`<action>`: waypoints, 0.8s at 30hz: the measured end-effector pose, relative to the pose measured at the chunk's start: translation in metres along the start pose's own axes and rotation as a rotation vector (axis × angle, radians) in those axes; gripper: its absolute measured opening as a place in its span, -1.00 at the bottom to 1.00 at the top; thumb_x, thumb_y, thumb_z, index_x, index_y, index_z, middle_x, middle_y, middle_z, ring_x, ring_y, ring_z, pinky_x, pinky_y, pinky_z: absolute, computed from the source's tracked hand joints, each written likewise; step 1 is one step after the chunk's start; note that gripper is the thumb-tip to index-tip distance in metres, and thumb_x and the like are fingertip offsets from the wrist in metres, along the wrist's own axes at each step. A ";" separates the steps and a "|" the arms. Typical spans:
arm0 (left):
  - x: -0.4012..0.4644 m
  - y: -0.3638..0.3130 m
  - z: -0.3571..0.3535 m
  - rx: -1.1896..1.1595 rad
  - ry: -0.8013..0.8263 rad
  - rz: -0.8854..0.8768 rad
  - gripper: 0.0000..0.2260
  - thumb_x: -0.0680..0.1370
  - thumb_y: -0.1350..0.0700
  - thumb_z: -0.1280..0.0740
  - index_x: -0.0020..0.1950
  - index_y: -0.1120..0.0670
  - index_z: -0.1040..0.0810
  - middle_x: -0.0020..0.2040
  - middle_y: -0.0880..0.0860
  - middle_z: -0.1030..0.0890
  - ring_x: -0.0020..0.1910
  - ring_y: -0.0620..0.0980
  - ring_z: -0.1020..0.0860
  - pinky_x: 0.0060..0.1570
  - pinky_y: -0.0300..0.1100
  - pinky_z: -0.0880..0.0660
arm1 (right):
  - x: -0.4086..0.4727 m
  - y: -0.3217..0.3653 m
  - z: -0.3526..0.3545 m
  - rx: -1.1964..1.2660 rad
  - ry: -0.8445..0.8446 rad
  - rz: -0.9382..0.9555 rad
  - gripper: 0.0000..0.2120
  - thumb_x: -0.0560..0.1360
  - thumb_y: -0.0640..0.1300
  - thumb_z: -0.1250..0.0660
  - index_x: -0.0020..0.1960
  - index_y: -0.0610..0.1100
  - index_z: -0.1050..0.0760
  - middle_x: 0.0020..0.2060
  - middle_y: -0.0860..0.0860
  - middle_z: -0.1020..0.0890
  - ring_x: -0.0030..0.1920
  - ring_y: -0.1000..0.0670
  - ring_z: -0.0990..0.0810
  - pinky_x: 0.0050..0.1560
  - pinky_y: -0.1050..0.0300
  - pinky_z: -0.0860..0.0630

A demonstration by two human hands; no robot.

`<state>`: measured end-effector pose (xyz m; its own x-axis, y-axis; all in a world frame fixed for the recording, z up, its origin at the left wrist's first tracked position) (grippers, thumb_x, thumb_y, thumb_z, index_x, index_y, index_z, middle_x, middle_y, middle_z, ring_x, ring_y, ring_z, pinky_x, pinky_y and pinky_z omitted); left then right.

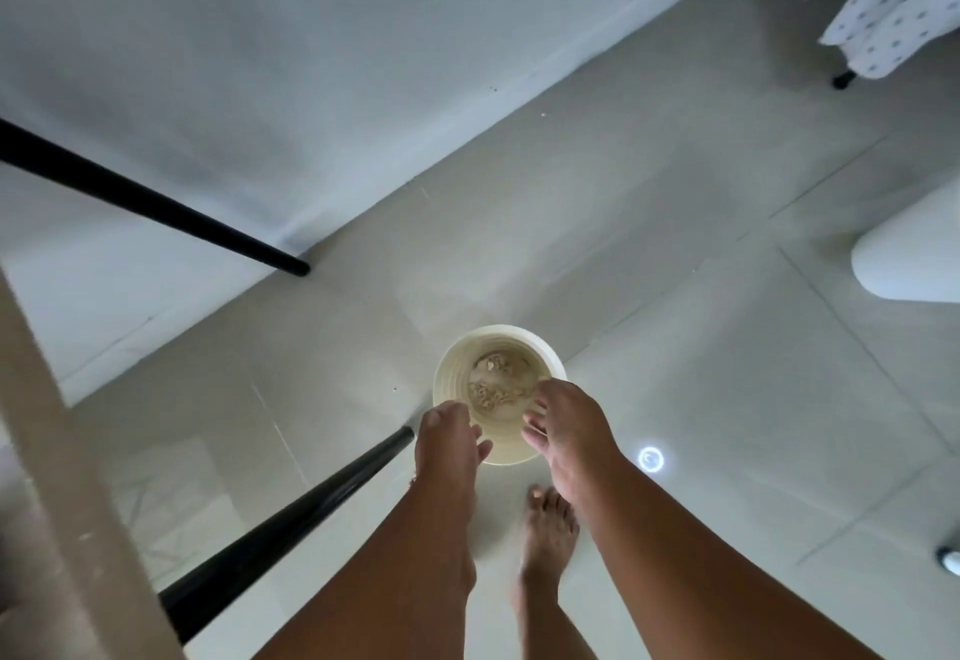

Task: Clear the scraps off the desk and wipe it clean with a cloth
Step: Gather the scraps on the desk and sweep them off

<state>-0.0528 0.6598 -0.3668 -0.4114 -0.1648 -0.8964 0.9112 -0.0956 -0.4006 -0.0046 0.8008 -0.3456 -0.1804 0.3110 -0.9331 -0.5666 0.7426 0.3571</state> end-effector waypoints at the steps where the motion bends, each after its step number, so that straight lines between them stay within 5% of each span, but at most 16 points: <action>1: -0.012 -0.008 0.000 -0.004 0.000 -0.016 -0.81 0.67 0.12 -0.22 0.21 0.15 -0.53 0.03 0.07 -0.61 -0.02 0.05 -0.63 -0.05 -0.01 -0.60 | -0.011 0.007 0.002 0.005 0.004 0.011 -0.90 0.61 -0.14 -0.29 -0.03 -0.04 -0.57 -0.09 -0.06 -0.63 -0.07 -0.04 -0.65 -0.14 0.11 -0.63; 4: -0.056 -0.036 -0.002 -0.030 0.002 -0.080 -0.88 0.65 0.17 -0.22 0.04 0.04 -0.55 0.03 0.10 -0.63 0.00 0.04 -0.67 -0.21 -0.12 -0.61 | -0.049 0.029 0.006 0.004 0.040 0.071 -0.89 0.62 -0.15 -0.26 0.03 -0.04 -0.56 -0.01 -0.06 -0.65 0.02 -0.08 -0.67 -0.11 0.08 -0.63; 12: -0.211 -0.106 0.025 -0.184 0.141 -0.212 -0.86 0.66 0.21 -0.27 0.19 0.17 -0.56 0.00 0.13 -0.65 -0.08 0.07 -0.65 -0.07 -0.05 -0.60 | -0.179 0.081 0.007 -0.112 0.172 0.258 -0.86 0.63 -0.16 -0.26 0.12 -0.08 -0.57 -0.07 -0.07 -0.70 -0.15 0.02 -0.70 -0.17 0.09 -0.63; 24: -0.314 -0.145 0.202 -0.457 0.059 -0.378 -0.95 0.65 0.16 -0.33 0.03 0.11 -0.57 -0.21 0.06 -0.64 -0.29 -0.02 -0.60 -0.31 -0.15 -0.49 | -0.326 0.076 -0.061 -0.374 0.451 0.450 -0.88 0.62 -0.08 -0.30 0.07 -0.07 -0.60 -0.11 0.02 -0.72 -0.23 0.05 -0.69 -0.23 0.12 -0.51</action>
<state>-0.0602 0.5269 0.0113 -0.7191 -0.1452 -0.6796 0.6233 0.2976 -0.7231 -0.0385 0.7197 -0.0170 -0.7274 0.2037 -0.6553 -0.5817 0.3237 0.7462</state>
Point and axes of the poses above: each hand's wrist, its own x-axis towards the middle knuckle, its own z-axis out of the back of the hand, y = z × x, the point moved 4 cm from there along x, towards the middle knuckle
